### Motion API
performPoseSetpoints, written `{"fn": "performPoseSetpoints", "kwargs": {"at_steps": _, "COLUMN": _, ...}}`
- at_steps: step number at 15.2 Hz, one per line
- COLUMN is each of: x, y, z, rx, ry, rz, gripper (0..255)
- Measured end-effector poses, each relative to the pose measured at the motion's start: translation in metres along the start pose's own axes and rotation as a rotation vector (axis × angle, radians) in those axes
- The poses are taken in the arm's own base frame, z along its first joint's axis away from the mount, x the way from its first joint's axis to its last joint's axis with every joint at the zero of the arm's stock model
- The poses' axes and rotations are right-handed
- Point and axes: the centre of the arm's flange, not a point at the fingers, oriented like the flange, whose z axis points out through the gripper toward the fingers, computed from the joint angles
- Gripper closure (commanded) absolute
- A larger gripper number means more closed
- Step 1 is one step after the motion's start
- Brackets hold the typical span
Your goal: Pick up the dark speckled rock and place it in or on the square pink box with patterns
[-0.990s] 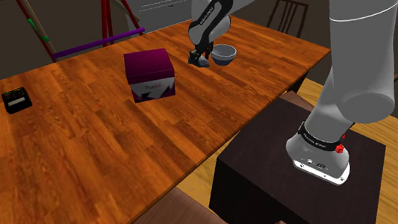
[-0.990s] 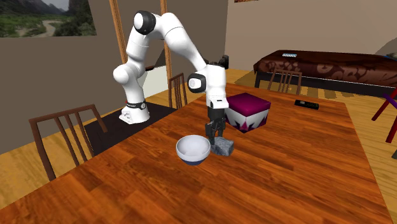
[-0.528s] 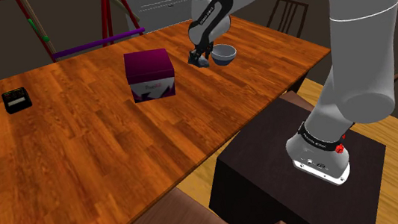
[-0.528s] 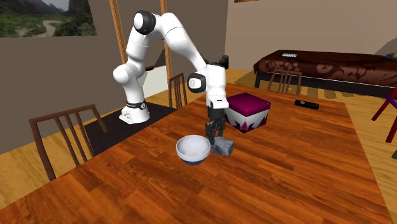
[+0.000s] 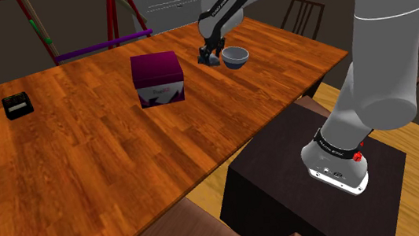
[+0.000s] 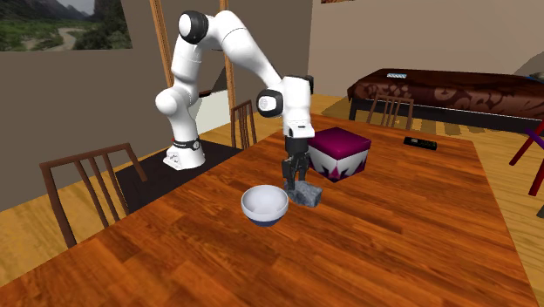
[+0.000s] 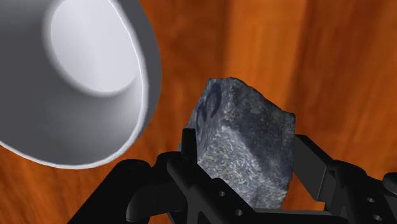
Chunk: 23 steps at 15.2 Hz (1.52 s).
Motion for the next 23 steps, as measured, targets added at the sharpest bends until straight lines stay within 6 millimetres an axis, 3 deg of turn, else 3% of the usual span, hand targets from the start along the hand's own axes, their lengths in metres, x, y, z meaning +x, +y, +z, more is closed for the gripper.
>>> {"fn": "performPoseSetpoints", "kwargs": {"at_steps": 23, "x": 0.021, "y": 0.022, "z": -0.118, "rx": 0.0, "ry": 0.0, "rz": 0.0, "gripper": 255}}
